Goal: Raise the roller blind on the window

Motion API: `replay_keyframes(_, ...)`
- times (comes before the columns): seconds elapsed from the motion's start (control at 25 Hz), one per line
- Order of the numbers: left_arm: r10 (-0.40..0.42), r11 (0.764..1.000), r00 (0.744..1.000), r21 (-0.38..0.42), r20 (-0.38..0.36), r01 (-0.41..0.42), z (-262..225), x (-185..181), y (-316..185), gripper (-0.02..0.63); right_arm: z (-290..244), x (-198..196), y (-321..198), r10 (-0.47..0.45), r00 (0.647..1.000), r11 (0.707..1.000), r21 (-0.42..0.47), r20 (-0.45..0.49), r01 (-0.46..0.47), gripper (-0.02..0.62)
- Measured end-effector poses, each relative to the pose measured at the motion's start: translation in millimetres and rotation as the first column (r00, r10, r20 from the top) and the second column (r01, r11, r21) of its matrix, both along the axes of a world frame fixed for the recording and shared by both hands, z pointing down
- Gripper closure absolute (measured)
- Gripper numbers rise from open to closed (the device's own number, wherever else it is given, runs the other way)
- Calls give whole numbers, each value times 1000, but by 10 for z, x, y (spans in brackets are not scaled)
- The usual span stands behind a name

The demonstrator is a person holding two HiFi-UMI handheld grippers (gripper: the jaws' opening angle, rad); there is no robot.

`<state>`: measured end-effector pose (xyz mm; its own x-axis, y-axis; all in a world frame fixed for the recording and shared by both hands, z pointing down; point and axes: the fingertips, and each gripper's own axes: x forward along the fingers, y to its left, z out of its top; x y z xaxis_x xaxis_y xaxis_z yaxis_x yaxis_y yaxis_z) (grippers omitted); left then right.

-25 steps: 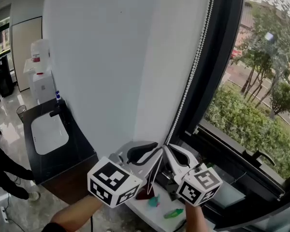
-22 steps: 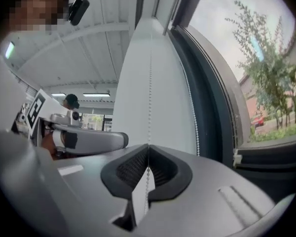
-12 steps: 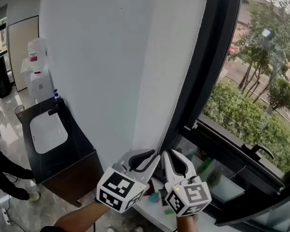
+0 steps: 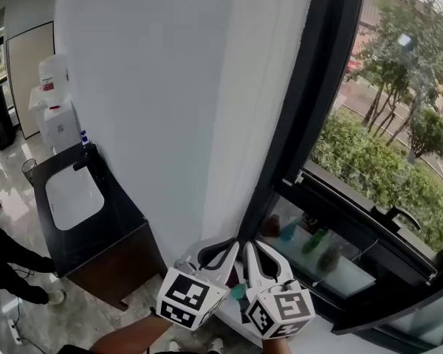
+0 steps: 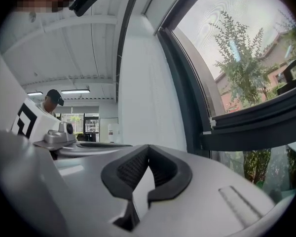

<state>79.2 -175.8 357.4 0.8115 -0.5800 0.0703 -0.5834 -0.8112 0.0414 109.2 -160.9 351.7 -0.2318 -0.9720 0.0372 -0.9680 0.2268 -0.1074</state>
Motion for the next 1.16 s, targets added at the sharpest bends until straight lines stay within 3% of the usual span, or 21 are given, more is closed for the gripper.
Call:
replay_keyframes(0.2,-1,1000,1000,-10,19,1,110,-16,28,603,143,-58,48,-18,1000,999,-45,-16,17,591)
replay_keyframes(1.16,10,1000,999,-21,41,-9,180,14,42,603,163,-51,11,-17,1000,999,-44,-19,16,591)
